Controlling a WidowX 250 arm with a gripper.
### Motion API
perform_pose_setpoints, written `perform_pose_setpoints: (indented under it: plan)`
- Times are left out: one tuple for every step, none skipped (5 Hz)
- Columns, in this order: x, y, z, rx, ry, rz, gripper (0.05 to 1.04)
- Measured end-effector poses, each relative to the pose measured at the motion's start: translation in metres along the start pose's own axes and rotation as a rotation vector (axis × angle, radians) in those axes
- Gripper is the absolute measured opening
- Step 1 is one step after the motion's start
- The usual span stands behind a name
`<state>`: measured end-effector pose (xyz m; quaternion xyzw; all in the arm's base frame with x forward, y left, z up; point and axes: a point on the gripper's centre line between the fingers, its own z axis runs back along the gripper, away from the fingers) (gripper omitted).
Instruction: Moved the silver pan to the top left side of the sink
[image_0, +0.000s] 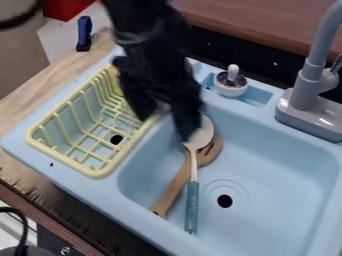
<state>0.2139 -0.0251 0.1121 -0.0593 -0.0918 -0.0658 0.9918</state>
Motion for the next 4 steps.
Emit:
perform_pose_setpoints:
  plan:
    - [0.006,-0.019,-0.012,-0.039,0.015,-0.019,0.998]
    - [0.020,-0.032,-0.020,-0.035,0.012,-0.004,0.998]
    - [0.023,-0.041,-0.027,-0.033,0.024,-0.002,0.998]
    - [0.037,-0.043,-0.021,-0.024,0.023,0.051,0.998]
